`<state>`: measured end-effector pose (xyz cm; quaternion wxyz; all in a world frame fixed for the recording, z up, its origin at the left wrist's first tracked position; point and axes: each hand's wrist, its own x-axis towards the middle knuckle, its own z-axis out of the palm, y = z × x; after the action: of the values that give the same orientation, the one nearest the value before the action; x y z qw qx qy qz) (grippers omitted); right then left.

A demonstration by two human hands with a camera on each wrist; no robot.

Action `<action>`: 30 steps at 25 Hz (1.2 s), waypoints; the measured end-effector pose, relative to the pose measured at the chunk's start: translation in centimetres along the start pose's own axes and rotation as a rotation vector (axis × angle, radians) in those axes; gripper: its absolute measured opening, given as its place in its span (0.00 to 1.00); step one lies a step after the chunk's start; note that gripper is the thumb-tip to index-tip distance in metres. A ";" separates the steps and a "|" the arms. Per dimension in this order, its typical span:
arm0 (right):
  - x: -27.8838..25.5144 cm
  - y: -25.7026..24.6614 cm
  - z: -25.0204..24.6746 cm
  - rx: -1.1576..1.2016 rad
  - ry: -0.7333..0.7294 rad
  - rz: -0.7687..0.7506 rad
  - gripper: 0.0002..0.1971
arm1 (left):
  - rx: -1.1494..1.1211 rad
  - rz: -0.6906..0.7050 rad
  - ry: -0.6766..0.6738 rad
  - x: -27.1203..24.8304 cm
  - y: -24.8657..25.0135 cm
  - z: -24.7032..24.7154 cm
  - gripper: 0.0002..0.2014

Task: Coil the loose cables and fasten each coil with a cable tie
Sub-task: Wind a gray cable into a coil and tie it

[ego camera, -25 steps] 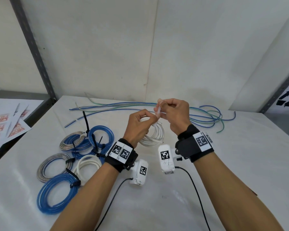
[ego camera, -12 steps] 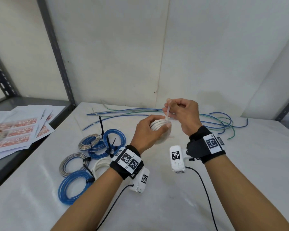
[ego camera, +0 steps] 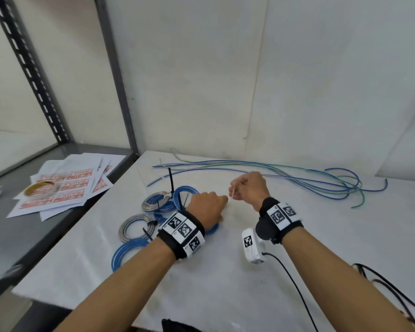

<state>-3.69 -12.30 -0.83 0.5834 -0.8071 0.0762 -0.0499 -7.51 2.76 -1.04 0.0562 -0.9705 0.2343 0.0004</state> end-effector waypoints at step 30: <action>15.1 7.2 -8.2 -1.186 -0.095 -0.086 0.15 | -0.420 0.004 -0.135 16.7 -1.4 0.0 0.22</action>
<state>9.26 -24.87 -5.20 0.0334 -0.9988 0.0321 0.0138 7.99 -3.63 -1.33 -0.1317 -0.9582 0.2267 0.1144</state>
